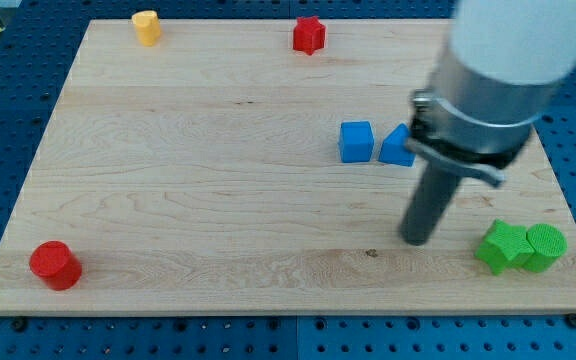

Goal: Move the red circle to the top left of the green star

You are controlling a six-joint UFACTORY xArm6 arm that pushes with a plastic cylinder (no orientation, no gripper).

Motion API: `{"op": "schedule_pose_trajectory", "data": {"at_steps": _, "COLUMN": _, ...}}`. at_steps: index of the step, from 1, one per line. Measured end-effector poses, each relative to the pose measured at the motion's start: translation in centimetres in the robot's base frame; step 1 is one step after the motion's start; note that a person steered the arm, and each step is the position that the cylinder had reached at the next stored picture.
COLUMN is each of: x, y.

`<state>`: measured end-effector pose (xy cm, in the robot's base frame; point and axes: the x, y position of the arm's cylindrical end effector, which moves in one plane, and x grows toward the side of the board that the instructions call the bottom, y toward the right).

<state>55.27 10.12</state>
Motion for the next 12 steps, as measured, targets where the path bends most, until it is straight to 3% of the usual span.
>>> {"op": "schedule_pose_trajectory", "data": {"at_steps": 5, "x": -2.5, "y": -36.3}}
{"op": "schedule_pose_trajectory", "data": {"at_steps": 6, "x": -1.4, "y": -40.5}}
{"op": "schedule_pose_trajectory", "data": {"at_steps": 7, "x": -1.4, "y": -40.6}}
{"op": "schedule_pose_trajectory", "data": {"at_steps": 9, "x": 3.2, "y": -40.6}}
{"op": "schedule_pose_trajectory", "data": {"at_steps": 11, "x": 5.4, "y": -34.1}}
{"op": "schedule_pose_trajectory", "data": {"at_steps": 12, "x": 5.2, "y": -33.8}}
